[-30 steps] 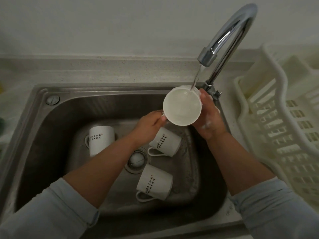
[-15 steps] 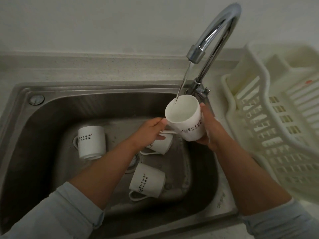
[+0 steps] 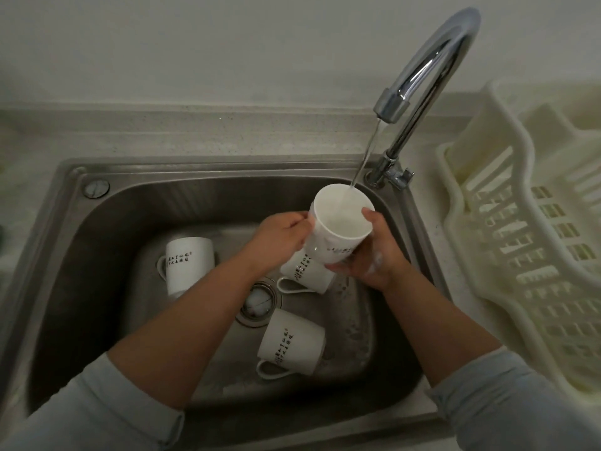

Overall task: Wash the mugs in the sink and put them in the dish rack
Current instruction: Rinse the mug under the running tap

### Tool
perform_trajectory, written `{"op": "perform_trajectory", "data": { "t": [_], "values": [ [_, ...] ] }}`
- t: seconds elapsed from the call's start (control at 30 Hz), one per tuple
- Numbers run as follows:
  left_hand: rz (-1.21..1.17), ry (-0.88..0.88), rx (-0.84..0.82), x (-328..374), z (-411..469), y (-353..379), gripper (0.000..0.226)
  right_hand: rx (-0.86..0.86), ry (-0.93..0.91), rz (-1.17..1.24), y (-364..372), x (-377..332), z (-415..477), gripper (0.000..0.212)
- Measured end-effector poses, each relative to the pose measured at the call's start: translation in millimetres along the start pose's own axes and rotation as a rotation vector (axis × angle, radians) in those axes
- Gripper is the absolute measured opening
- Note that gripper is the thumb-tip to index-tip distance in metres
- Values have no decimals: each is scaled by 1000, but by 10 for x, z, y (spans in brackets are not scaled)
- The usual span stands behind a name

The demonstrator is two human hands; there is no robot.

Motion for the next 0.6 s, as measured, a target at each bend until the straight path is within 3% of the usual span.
{"op": "perform_trajectory", "data": {
  "t": [0.1,0.23,0.37,0.5,0.6],
  "values": [
    [79,-61,-54,-140,-37,77,33,-33,52,15,-88,156,11,53],
    [41,-135,-27,-298,-108,-70,29,-83,110,61,76,376,79,71],
    [60,-75,-23,-101,-104,-73,18,-25,23,-18,82,147,142,52],
    [141,-167,-103,-259,-177,5,29,-99,108,-11,-11,331,174,64],
    [121,-213,-59,-271,-153,-78,35,-128,150,53,101,425,224,65]
  ]
}}
Point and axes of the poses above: each hand's wrist, its own z-axis towards the middle knuckle, its own y-axis out of the palm, x = y × z, the point moved 9 cm from there along z, towards the middle knuckle, and after that the axes turned 3 degrees about -x, right-handed, at the moved point
